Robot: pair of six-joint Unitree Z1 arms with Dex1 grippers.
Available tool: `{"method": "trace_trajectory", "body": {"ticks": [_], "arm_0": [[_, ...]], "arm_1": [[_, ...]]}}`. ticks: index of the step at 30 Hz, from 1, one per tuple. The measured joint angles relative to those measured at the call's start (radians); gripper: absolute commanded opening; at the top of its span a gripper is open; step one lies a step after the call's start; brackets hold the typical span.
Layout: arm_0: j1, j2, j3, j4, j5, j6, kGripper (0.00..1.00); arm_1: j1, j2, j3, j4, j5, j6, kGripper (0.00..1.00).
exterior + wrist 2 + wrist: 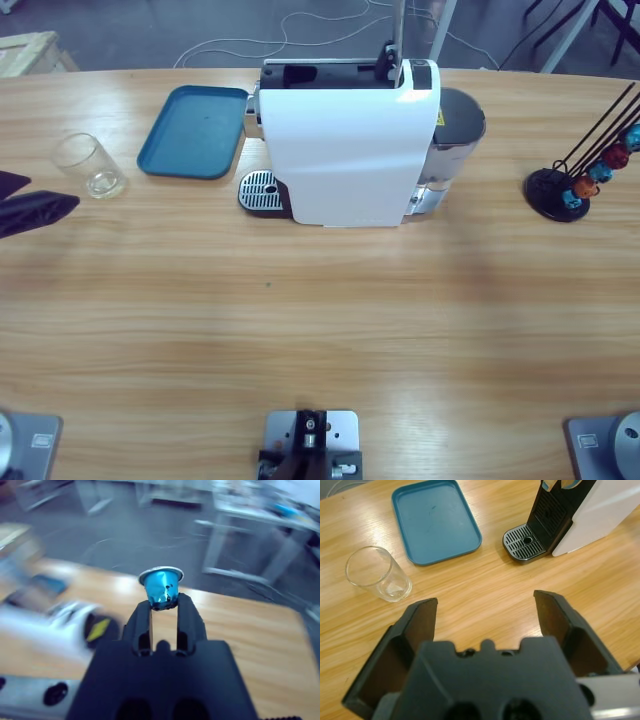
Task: Pour coffee
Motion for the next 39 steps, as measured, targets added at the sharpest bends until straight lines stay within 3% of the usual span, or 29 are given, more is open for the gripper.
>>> {"method": "trace_trajectory", "body": {"ticks": [3, 5, 10, 14, 19, 22, 30, 39], "arm_0": [[0.0, 0.0, 0.001, -0.001, 0.0, 0.0, 0.83], [0.0, 0.0, 0.001, -0.001, 0.0, 0.0, 0.83], [0.0, 0.0, 0.003, -0.001, 0.0, 0.0, 0.83], [0.0, -0.001, 0.003, -0.001, 0.0, 0.0, 0.83], [0.0, -0.002, 0.003, -0.001, 0.0, 0.0, 0.83], [0.0, -0.003, 0.006, -0.001, 0.0, 0.0, 0.83], [0.0, -0.003, 0.009, -0.006, 0.0, 0.0, 0.83], [0.0, -0.011, 0.009, -0.007, 0.0, 0.001, 0.83]], "arm_1": [[0.181, 0.071, 0.0, 0.036, 0.142, -0.058, 0.0], [0.237, 0.132, -0.002, 0.045, 0.22, -0.098, 0.0], [0.269, 0.31, -0.136, 0.065, 0.373, -0.223, 0.0], [0.27, 0.476, -0.302, 0.085, 0.427, -0.3, 0.0], [0.271, 0.618, -0.41, 0.09, 0.425, -0.359, 0.0], [0.259, 0.667, -0.448, 0.107, 0.374, -0.381, 0.0], [0.201, 0.705, -0.553, 0.168, 0.24, -0.441, 0.0], [0.19, 0.787, -0.602, 0.233, 0.182, -0.455, 0.0]]}}
